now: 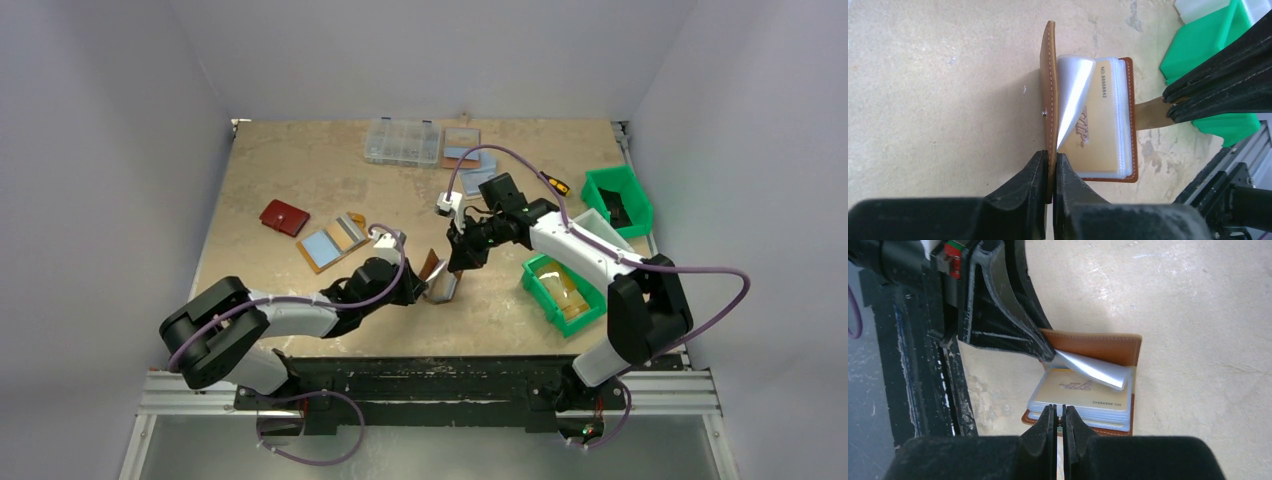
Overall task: Take the credit cards out of the card holder
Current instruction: Open the card holder at the center of the board.
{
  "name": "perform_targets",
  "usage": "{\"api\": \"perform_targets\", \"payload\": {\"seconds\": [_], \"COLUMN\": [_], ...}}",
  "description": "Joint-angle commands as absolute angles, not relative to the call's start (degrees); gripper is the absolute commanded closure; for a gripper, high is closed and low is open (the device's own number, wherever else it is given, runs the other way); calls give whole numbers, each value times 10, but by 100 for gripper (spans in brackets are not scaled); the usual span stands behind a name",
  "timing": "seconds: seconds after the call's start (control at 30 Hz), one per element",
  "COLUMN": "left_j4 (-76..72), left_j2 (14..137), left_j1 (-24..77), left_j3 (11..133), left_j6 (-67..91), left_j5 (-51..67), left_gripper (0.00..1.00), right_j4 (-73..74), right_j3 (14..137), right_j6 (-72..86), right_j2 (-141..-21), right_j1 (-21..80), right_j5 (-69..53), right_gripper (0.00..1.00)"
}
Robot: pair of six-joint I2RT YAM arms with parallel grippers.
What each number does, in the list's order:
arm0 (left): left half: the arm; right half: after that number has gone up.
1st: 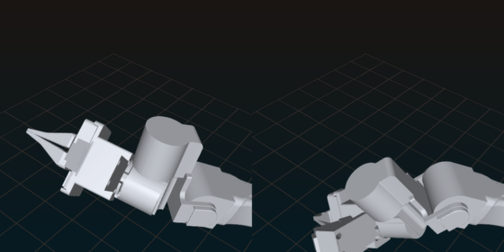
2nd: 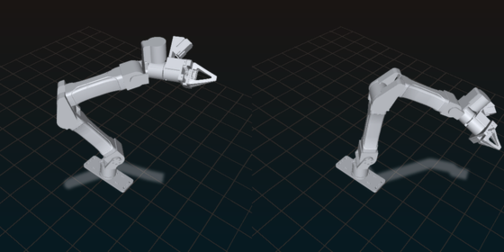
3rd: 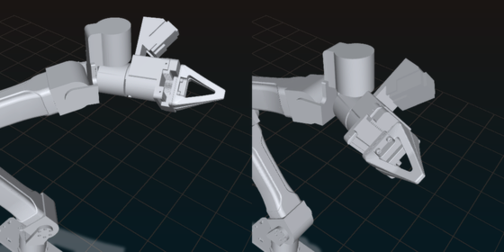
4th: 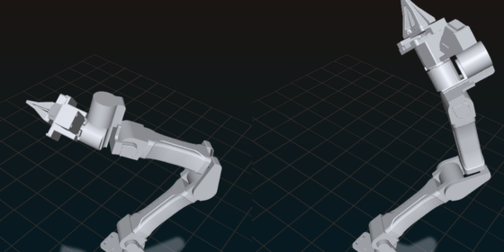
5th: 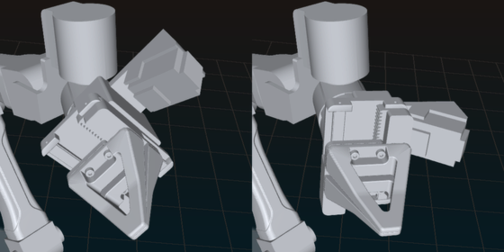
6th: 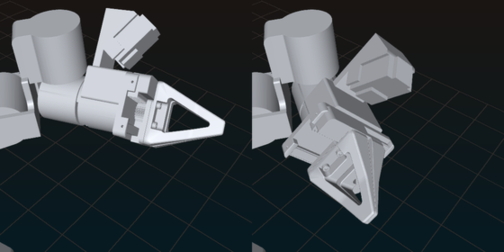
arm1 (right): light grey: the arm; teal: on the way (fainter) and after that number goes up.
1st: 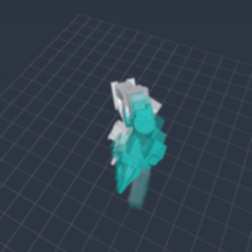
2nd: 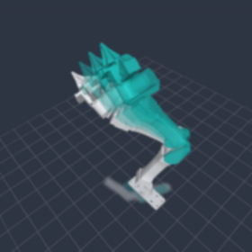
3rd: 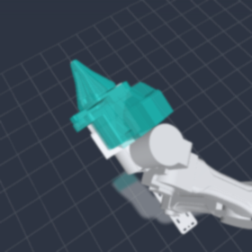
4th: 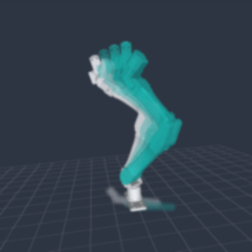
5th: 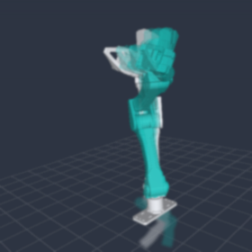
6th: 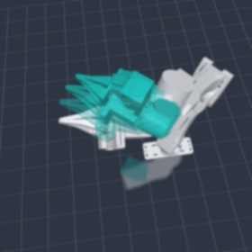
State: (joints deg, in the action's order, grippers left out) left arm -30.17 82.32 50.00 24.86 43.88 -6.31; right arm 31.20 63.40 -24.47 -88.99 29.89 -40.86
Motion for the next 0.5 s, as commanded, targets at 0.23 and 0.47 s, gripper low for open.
{"api": "perform_targets", "payload": {"seconds": [0.23, 0.47], "left_j4": [-341, -345], "left_j2": [691, 643], "left_j1": [499, 503], "left_j3": [166, 102], "left_j6": [480, 528], "left_j5": [-80, -98], "left_gripper": [100, 100], "right_j4": [288, 327], "right_j3": [632, 651], "right_j6": [-244, -251], "right_j2": [-933, -992], "right_j1": [294, 297], "right_j5": [-284, -283], "right_gripper": [90, 67]}}
